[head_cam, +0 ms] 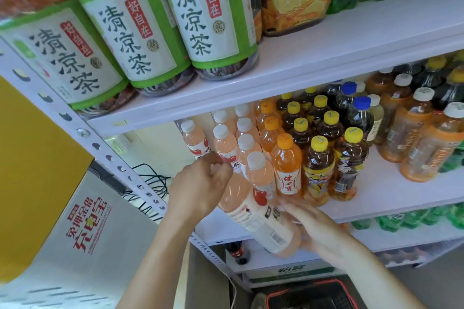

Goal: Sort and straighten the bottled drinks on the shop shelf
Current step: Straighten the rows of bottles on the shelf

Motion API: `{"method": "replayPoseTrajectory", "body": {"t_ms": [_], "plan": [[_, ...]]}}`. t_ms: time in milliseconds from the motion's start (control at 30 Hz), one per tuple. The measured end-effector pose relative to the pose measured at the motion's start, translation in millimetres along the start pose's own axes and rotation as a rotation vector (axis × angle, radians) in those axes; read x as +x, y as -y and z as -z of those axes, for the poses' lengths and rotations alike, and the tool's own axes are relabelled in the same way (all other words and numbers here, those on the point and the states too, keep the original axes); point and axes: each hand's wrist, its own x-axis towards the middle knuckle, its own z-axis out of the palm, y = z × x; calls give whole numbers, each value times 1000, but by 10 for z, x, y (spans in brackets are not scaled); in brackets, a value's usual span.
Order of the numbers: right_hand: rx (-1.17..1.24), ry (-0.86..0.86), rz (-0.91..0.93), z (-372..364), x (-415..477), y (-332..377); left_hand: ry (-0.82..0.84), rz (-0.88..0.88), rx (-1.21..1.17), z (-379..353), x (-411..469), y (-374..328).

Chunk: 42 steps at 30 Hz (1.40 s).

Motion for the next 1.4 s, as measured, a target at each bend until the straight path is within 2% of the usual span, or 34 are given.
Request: {"method": "replayPoseTrajectory", "body": {"t_ms": [67,133,333,433,533,633,733,800,900,967,1067,1100,1133,1167,1267,1300,1333,1400], "plan": [[218,170,-77,45,-78,-17,31,18,-172,78,-20,-35],[313,258,-80,59,-159,9,38,42,-298,125,-8,-55],[284,416,8,15,-404,183,40,78,-713,140,3,-112],[242,323,143,-70,-490,237,75,106,-828,139,3,-126],[206,211,266,-146,-556,255,203,133,-980,151,17,-125],[140,139,381,-195,-594,256,359,122,-984,119,-41,-136],[70,65,518,-273,-643,279,435,79,-1102,-57,-201,-249],[-96,-92,629,-363,-680,277,421,63,-1296,-179,-324,-381],[-371,-341,714,-479,-714,207,276,121,-1547,-288,-438,-573],[-490,-383,693,-496,-779,159,211,196,-1632,-339,-453,-605],[-406,-215,535,-530,-811,295,264,256,-1723,-359,-443,-568],[-296,-72,540,-435,-967,196,302,256,-1757,-349,-442,-553],[-67,-136,519,-362,-1051,166,345,239,-1789,-334,-441,-539],[30,-132,456,-331,-1021,188,392,210,-1808,-319,-440,-531],[5,82,339,-372,-979,202,518,101,-1791,-274,-416,-525],[51,177,238,-436,-963,280,534,77,-1760,-255,-400,-523],[158,207,223,-458,-889,328,529,64,-1718,-236,-379,-522],[138,122,357,-404,-879,217,463,52,-1612,-200,-336,-515]]}}
